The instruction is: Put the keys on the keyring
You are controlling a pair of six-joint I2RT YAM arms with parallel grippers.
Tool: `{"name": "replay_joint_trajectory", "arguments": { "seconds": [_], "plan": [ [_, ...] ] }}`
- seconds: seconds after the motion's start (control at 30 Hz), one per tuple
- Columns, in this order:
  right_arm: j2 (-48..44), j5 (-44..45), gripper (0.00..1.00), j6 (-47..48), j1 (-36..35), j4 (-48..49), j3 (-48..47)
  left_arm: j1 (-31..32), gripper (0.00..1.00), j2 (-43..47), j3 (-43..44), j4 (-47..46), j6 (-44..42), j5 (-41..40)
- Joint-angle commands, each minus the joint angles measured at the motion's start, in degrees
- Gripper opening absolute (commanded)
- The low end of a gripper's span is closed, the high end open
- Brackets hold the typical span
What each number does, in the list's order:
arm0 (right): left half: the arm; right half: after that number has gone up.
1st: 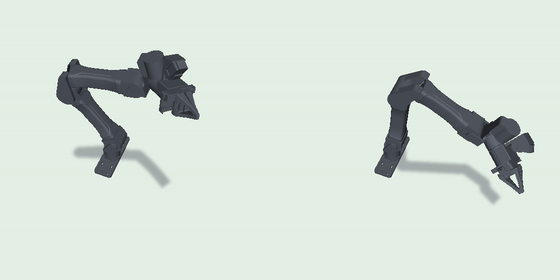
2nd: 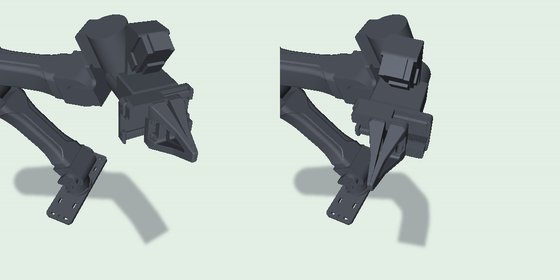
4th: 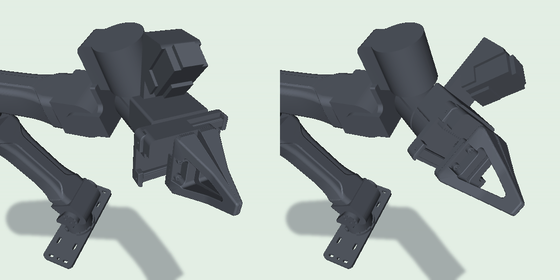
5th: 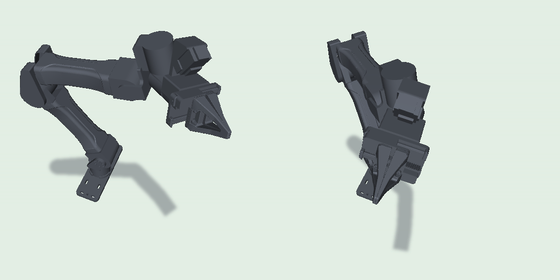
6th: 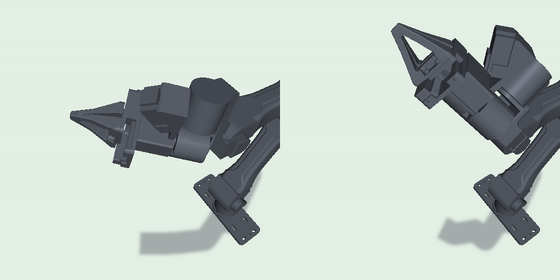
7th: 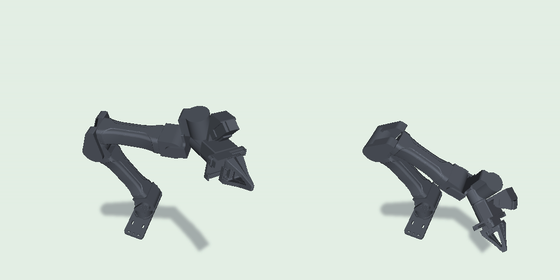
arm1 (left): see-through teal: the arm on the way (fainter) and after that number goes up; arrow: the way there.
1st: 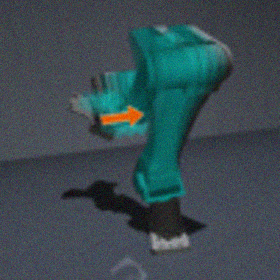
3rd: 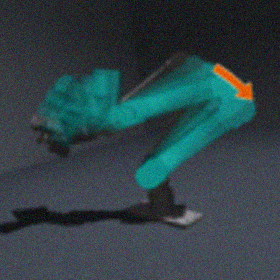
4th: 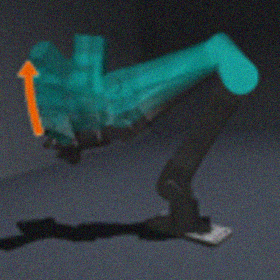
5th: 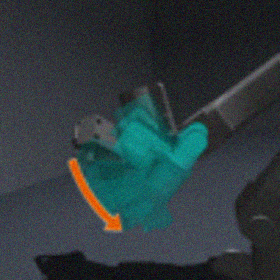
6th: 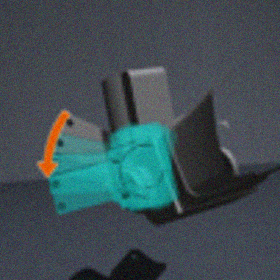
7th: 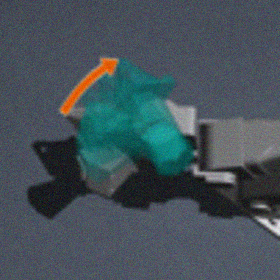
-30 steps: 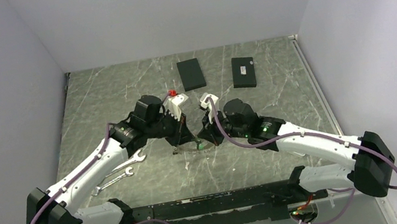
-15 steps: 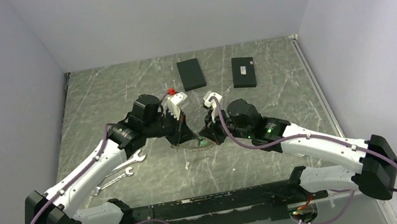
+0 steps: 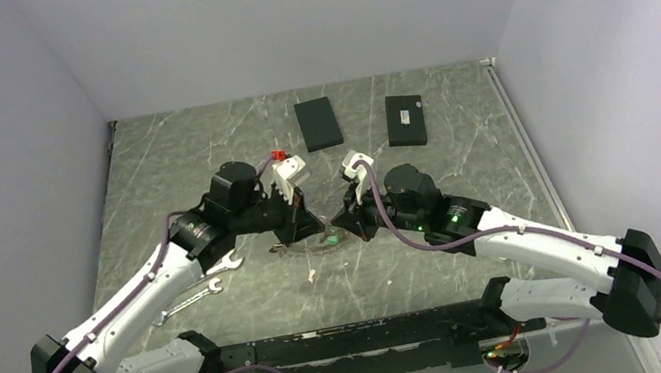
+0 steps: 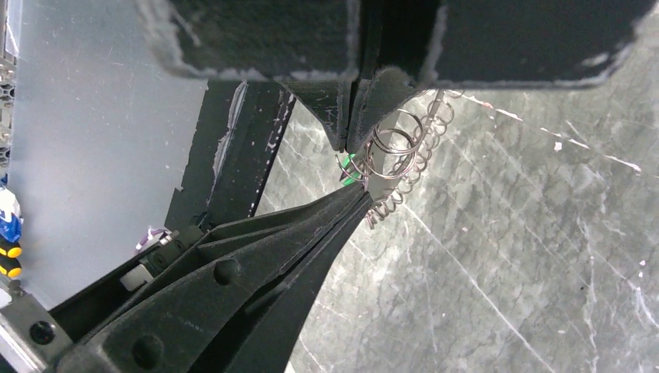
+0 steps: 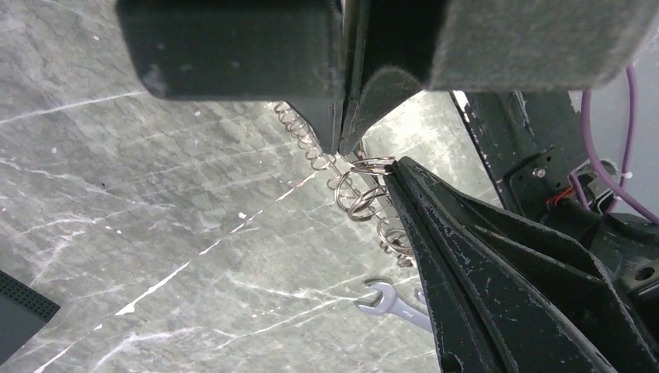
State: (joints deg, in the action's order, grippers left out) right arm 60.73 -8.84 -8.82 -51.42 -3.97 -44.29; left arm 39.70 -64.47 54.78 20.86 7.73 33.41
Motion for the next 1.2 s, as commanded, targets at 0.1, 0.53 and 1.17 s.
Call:
{"name": "replay_joint_trajectory", "arguments": {
  "seconds": [0.1, 0.53, 1.17],
  "plan": [
    [-3.58, 0.32, 0.2, 2.42, 0.09, -0.19, -0.43, 0.0, 0.0, 3.54, 0.15, -3.99, -0.94, 4.42],
    [-8.32, -5.5, 0.45, 6.84, 0.26, -1.07, -0.95, 0.02, 0.0, 4.73, 1.19, -2.15, -2.66, 5.7],
    [-7.91, -22.37, 0.46, 13.58, 0.18, -4.12, -5.52, 0.01, 0.0, 4.16, 7.42, 5.08, -10.52, 15.84]
  ]
}}
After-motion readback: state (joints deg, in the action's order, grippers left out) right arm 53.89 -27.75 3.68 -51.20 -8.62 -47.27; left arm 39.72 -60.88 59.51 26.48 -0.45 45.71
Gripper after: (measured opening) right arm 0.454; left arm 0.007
